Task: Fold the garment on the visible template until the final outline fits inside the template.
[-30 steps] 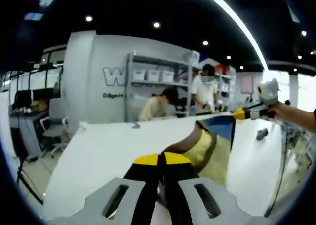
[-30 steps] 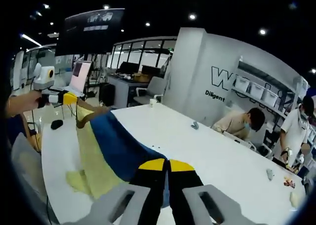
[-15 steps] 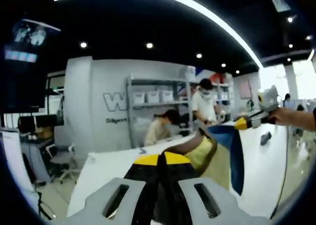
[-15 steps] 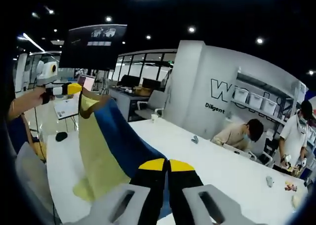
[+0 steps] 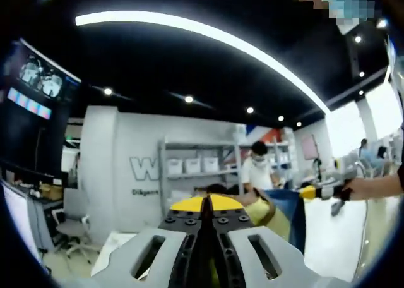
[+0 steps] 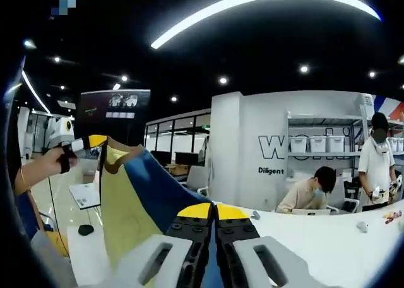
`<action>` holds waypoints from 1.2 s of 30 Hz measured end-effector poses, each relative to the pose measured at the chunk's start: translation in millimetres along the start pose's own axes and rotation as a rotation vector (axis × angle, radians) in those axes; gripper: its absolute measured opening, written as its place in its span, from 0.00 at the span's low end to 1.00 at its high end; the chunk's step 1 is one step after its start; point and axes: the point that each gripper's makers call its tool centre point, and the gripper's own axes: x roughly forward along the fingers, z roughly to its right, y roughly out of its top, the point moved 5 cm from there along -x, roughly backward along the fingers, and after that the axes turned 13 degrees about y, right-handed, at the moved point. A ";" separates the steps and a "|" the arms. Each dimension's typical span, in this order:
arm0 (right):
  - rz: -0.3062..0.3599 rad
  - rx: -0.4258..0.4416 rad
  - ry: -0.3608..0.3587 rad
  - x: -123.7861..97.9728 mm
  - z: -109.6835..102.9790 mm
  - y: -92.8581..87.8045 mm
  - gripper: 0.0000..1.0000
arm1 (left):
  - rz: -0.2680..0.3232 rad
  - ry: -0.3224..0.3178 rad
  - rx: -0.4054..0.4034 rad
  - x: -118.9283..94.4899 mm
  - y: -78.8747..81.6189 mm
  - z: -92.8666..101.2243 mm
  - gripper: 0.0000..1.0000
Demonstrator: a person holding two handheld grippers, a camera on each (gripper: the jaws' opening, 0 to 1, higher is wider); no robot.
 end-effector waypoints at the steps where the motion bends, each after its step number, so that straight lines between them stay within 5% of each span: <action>1: 0.005 -0.002 0.001 -3.0 0.0 3.3 0.00 | 0.003 -0.002 0.001 -1.4 2.3 -0.1 0.00; 8: 0.084 -0.022 0.003 -22.5 -8.0 29.1 0.00 | 0.132 0.013 0.028 -19.5 48.6 -0.6 0.00; 9: 0.102 -0.025 0.008 -27.4 -14.9 33.8 0.00 | 0.147 0.015 0.053 -24.6 60.5 -1.2 0.00; 10: 0.126 -0.022 0.011 -29.9 -16.3 37.0 0.00 | 0.220 0.018 0.113 -34.1 89.8 -5.9 0.00; 12: 0.185 0.003 0.017 -34.0 -18.2 42.9 0.00 | 0.243 0.022 0.134 -37.0 99.2 -10.2 0.00; 15: 0.392 0.097 0.006 -52.4 -27.3 57.8 0.00 | 0.383 -0.018 0.025 -57.1 128.9 -7.9 0.00; 19: 0.496 0.083 -0.022 -63.1 -39.0 70.7 0.00 | 0.454 -0.023 0.023 -63.4 147.8 -9.7 0.00; 22: 0.580 0.099 -0.057 -69.3 -46.3 81.4 0.00 | 0.586 -0.044 -0.011 -81.2 178.2 -4.2 0.00; 23: 0.715 0.050 -0.133 -79.8 -61.0 95.9 0.00 | 0.724 -0.069 -0.007 -100.8 191.6 2.7 0.00; 27: 0.701 0.057 -0.201 -98.7 -82.0 94.7 0.00 | 0.670 -0.030 -0.071 -115.9 169.6 1.8 0.00; 29: 0.721 0.076 -0.203 -115.3 -86.0 94.0 0.00 | 0.670 -0.047 0.000 -138.6 176.9 10.2 0.00; 31: 0.672 0.100 -0.257 -116.9 -80.8 80.0 0.00 | 0.594 -0.030 -0.020 -117.9 163.7 15.2 0.00; 32: 0.582 0.146 -0.284 -99.9 -69.9 51.7 0.00 | 0.473 -0.028 -0.064 -85.6 127.2 14.1 0.00; 34: 0.510 0.154 -0.308 -92.7 -73.5 31.4 0.00 | 0.402 -0.028 -0.126 -60.8 107.0 14.0 0.00; 36: 0.507 0.168 -0.313 -86.8 -71.9 22.0 0.00 | 0.411 -0.040 -0.126 -47.3 101.8 16.9 0.00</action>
